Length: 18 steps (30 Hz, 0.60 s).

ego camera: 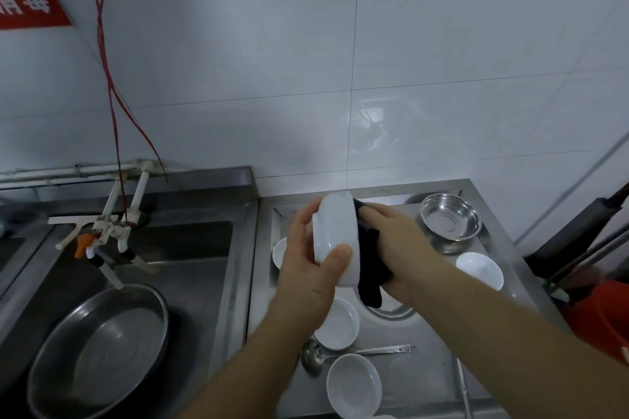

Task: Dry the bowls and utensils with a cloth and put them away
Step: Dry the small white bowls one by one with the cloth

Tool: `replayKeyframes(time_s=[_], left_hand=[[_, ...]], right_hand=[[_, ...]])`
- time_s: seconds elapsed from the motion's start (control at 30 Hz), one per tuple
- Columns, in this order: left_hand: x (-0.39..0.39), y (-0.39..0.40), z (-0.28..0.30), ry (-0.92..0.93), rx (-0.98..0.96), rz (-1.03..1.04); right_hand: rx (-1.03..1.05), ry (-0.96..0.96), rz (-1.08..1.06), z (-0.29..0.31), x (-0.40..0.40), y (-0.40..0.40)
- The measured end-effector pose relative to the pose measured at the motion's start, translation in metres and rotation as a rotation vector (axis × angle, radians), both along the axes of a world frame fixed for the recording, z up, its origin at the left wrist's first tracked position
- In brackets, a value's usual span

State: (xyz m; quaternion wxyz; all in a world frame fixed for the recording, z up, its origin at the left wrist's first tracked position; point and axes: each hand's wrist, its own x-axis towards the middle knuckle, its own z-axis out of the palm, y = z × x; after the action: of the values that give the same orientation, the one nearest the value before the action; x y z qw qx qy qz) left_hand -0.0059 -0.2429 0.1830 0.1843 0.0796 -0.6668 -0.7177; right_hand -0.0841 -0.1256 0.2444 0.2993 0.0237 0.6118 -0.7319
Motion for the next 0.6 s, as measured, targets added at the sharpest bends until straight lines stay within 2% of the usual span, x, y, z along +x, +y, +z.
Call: replayKeyframes(time_s=[0.1, 0.17, 0.23, 0.33, 0.47, 0.5, 0.53, 0.6], left_hand=[[0.001, -0.002, 0.005, -0.001, -0.089, -0.018], [0.003, -0.006, 0.007, 0.004, -0.13, -0.037], [0.002, -0.015, 0.009, -0.011, -0.182, -0.065], [0.003, -0.027, 0.013, -0.085, -0.324, -0.137], [-0.001, -0.034, 0.021, -0.144, -0.411, -0.174], [-0.004, -0.033, 0.022, -0.18, -0.339, -0.142], [-0.005, -0.032, 0.023, -0.247, -0.144, -0.096], [-0.005, -0.03, 0.018, -0.383, 0.405, -0.118]], right_hand=[[0.009, -0.021, 0.162, 0.006, -0.002, 0.007], [-0.114, -0.172, 0.227, 0.01, -0.004, 0.016], [-0.237, -0.306, 0.202, 0.011, -0.006, 0.023], [-0.326, -0.273, 0.216, 0.006, -0.004, 0.027], [-0.365, -0.231, 0.209, -0.004, 0.004, 0.022], [-0.391, -0.228, 0.188, -0.006, 0.004, 0.022], [-0.413, -0.223, 0.154, -0.008, 0.004, 0.023], [-0.444, -0.211, 0.075, -0.012, 0.003, 0.024]])
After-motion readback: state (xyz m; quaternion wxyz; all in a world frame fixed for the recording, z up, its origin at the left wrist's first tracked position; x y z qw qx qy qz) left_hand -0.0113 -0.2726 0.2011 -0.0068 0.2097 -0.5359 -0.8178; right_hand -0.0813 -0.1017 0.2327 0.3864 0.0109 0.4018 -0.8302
